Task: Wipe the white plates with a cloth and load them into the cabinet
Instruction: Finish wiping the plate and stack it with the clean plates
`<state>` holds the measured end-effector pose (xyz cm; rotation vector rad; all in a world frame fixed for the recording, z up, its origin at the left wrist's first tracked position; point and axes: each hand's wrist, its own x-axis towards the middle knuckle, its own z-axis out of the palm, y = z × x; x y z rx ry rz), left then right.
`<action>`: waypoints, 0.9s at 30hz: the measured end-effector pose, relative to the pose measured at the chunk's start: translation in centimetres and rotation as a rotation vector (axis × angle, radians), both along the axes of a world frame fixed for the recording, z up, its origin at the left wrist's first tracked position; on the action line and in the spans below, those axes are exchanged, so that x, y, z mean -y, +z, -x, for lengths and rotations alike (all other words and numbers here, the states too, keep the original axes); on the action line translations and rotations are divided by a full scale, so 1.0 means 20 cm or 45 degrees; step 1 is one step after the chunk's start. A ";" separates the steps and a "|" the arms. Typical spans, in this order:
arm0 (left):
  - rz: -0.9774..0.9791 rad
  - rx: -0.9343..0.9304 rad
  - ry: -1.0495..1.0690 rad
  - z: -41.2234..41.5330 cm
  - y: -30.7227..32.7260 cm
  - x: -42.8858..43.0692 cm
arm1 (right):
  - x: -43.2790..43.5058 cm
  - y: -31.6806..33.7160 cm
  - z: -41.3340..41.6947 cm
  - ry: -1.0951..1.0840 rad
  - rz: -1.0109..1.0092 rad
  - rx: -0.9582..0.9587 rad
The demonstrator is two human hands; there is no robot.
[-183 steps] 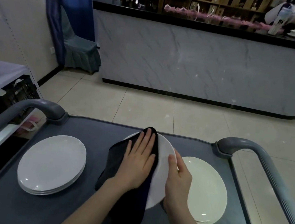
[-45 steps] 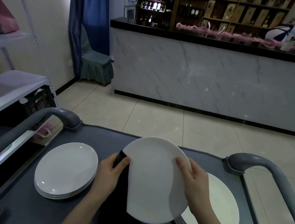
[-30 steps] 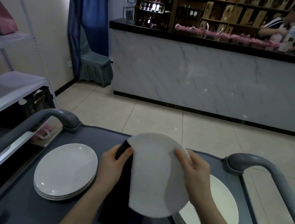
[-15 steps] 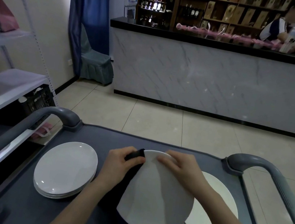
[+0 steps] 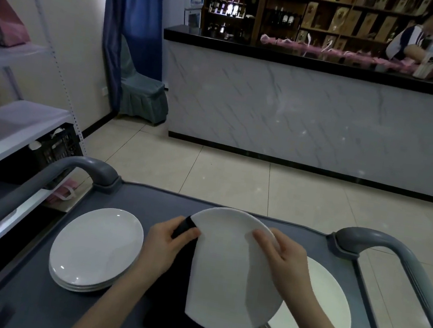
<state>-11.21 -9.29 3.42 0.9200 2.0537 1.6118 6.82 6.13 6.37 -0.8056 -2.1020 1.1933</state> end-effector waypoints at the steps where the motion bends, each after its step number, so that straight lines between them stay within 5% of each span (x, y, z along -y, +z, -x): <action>1: 0.031 -0.072 -0.082 0.01 0.02 -0.02 | -0.01 0.02 0.01 0.097 -0.075 0.069; 4: 0.078 -0.203 -0.299 -0.01 0.06 -0.08 | -0.01 0.05 0.05 0.344 -0.211 0.207; 6: 0.048 -0.167 -0.210 -0.02 0.05 -0.09 | -0.03 0.07 0.06 0.310 -0.207 0.161; 12: -0.199 0.441 0.437 -0.11 -0.06 -0.07 | 0.06 0.03 0.09 -0.385 0.290 -0.343; 15: -0.249 0.611 0.537 -0.17 -0.11 -0.08 | 0.11 -0.05 0.11 -0.475 0.428 -0.343; 21: -0.172 0.184 0.276 -0.05 -0.06 0.00 | -0.09 0.08 0.05 0.047 -0.007 -0.044; 24: -0.042 -0.075 0.012 -0.04 -0.01 -0.04 | -0.12 0.13 0.13 0.453 -0.282 0.365; 27: -0.012 -0.133 -0.074 -0.04 0.00 -0.06 | -0.10 0.09 0.17 0.484 -0.367 0.388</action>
